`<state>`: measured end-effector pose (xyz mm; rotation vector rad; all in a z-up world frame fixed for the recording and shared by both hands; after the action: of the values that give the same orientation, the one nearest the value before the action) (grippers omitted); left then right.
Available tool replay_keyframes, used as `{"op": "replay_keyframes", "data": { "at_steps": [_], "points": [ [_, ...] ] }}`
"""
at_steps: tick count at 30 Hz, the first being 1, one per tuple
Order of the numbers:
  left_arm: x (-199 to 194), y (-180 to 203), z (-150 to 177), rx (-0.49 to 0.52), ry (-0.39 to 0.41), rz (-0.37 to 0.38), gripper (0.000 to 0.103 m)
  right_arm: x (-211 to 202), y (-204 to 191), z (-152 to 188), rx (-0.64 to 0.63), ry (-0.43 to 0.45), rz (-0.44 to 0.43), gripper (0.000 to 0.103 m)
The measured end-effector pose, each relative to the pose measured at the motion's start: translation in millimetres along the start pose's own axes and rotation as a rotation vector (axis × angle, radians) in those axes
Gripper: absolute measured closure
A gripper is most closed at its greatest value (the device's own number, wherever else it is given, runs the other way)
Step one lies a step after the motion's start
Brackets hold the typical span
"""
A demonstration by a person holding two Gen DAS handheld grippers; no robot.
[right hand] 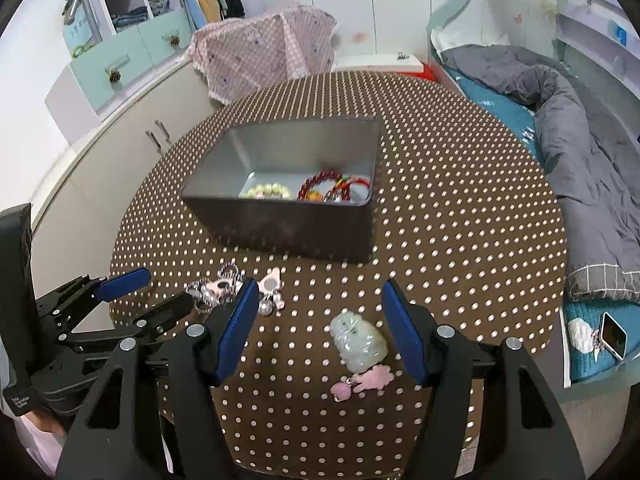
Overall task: Organize jewelry
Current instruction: 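Withdraw both grippers from the box toward the remaining chains, then grasp the silver chain necklace with the left gripper and lift it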
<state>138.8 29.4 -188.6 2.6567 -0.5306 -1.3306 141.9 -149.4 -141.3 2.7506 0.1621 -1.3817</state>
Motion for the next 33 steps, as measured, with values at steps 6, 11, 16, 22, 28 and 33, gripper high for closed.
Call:
{"op": "replay_keyframes", "data": {
  "at_steps": [6, 11, 16, 22, 28, 33],
  "points": [
    [9.2, 4.4, 3.7, 0.013, -0.007, 0.004, 0.036, 8.4, -5.8, 7.5, -0.013, -0.034, -0.01, 0.043],
    [14.5, 7.7, 4.4, 0.033, -0.003, -0.008, 0.057, 11.9, -6.8, 10.2, -0.015, -0.053, -0.013, 0.043],
    [14.7, 13.7, 6.2, 0.084, 0.005, -0.003, 0.073, 13.2, -10.1, 13.5, -0.014, -0.06, -0.013, 0.043],
    [12.5, 15.2, 5.3, 0.088, 0.002, -0.003, 0.082, 12.7, -13.4, 13.4, -0.017, -0.062, -0.015, 0.043],
    [2.0, 13.8, -1.6, 0.078, 0.026, -0.002, 0.086, 9.6, -13.8, 12.0, -0.014, -0.053, -0.018, 0.043],
    [-14.8, 16.3, -10.2, 0.086, 0.07, 0.008, 0.086, 7.0, -13.8, 11.2, -0.022, -0.046, -0.028, 0.043]
  ]
}}
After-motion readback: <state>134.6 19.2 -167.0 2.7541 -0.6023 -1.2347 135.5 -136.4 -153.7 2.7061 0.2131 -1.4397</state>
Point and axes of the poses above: each gripper's, at about its wrist camera, not at the fingertips, and x roughly the way its jaws point, y to its right, z to its underside, the point moved 2 cm from there along x, roughly the way its jaws point, and after that the axes turned 12 degrees about z, right-handed, at the moved point
